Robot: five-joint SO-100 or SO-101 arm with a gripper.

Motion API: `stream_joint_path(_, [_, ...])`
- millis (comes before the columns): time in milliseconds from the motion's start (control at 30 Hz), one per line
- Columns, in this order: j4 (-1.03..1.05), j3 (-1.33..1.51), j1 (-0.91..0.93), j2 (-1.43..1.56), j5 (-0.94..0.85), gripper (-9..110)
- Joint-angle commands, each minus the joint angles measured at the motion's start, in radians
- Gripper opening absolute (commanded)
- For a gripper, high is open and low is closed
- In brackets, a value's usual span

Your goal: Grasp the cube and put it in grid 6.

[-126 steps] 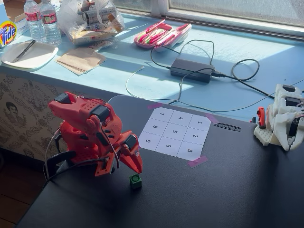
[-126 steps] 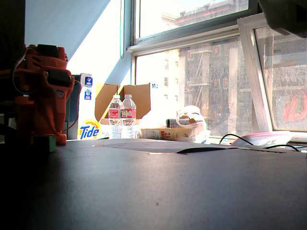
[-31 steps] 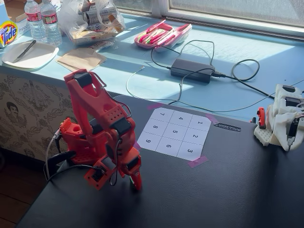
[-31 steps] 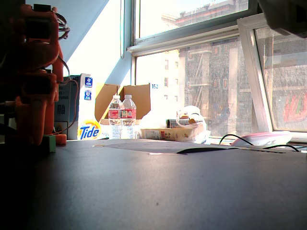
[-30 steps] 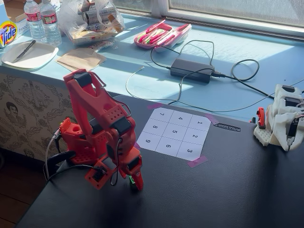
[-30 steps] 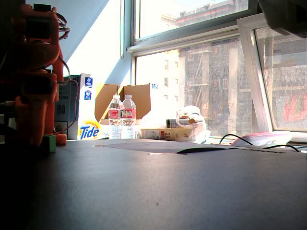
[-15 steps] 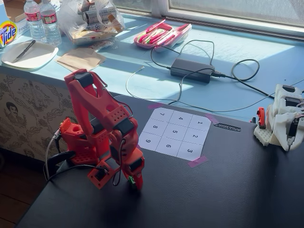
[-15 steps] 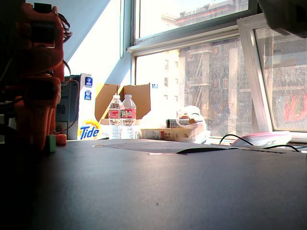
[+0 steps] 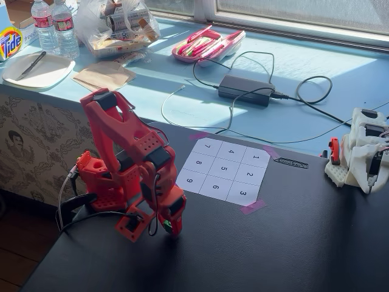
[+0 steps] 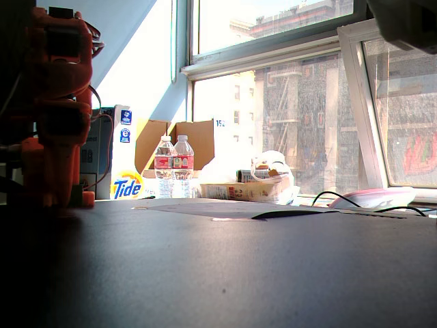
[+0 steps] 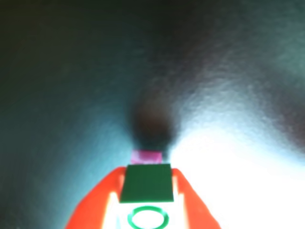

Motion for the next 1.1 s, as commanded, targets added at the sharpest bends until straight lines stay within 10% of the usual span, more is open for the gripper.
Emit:
stream_joint_path(0, [0.067, -0.132, -0.037, 0.048, -0.106, 0])
stream_joint_path(533, [0.190, -0.403, -0.617, -0.015, -0.641, 0])
stream_joint_path(1067, [-0.052, -0.446, -0.698, -0.403, -1.074, 0])
